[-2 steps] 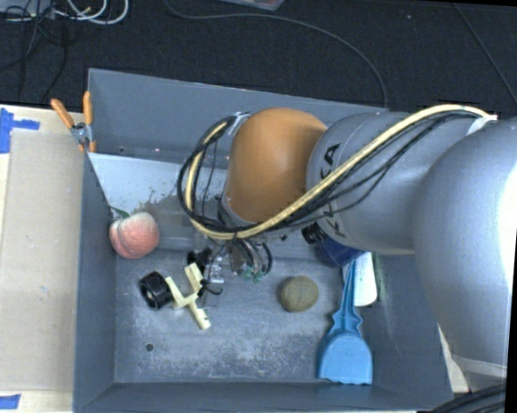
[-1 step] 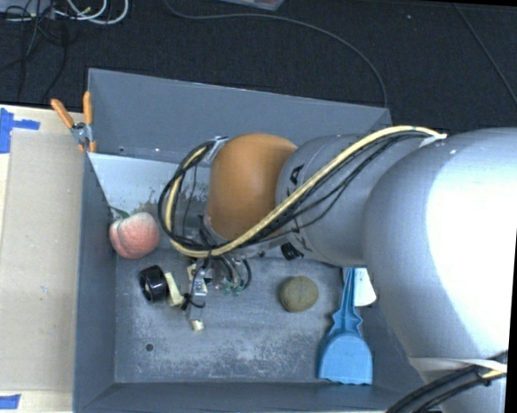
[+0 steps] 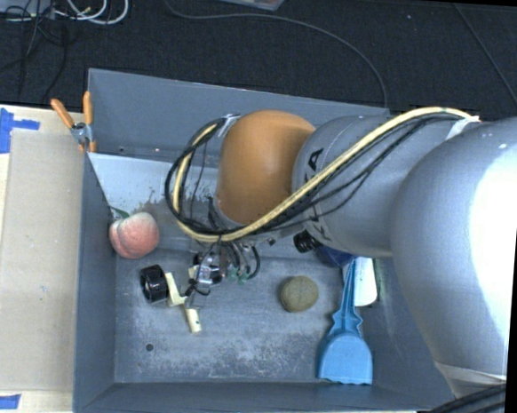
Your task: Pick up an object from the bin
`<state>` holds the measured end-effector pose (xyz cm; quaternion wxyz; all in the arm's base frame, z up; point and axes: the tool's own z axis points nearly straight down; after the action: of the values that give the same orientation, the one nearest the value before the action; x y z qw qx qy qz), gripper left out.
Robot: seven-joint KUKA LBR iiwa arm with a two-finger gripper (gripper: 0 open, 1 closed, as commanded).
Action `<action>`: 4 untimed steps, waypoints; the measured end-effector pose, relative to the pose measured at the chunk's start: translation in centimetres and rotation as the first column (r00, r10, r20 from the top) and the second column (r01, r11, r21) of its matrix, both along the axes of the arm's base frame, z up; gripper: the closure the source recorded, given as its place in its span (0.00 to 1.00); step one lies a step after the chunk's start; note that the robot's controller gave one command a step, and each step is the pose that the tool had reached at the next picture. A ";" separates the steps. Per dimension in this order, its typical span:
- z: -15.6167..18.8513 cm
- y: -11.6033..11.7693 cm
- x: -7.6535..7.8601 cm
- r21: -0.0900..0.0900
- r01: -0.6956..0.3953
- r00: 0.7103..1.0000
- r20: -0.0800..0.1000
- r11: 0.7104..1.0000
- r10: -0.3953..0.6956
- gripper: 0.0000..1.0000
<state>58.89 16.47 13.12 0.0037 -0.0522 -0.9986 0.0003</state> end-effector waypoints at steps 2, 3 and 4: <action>-5.9 -1.4 0.5 0.001 0.076 0.997 -0.003 0.997 -0.076 0.00; -5.6 -0.9 0.2 0.005 0.004 1.000 0.014 1.000 -0.004 1.00; -5.6 -0.9 0.2 0.005 0.004 1.000 0.014 1.000 -0.004 1.00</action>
Offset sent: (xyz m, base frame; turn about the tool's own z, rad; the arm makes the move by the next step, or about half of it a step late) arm 0.0049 -0.0170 -0.0612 0.0782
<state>59.08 15.53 7.49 -0.0031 -0.0544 -0.9985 -0.0025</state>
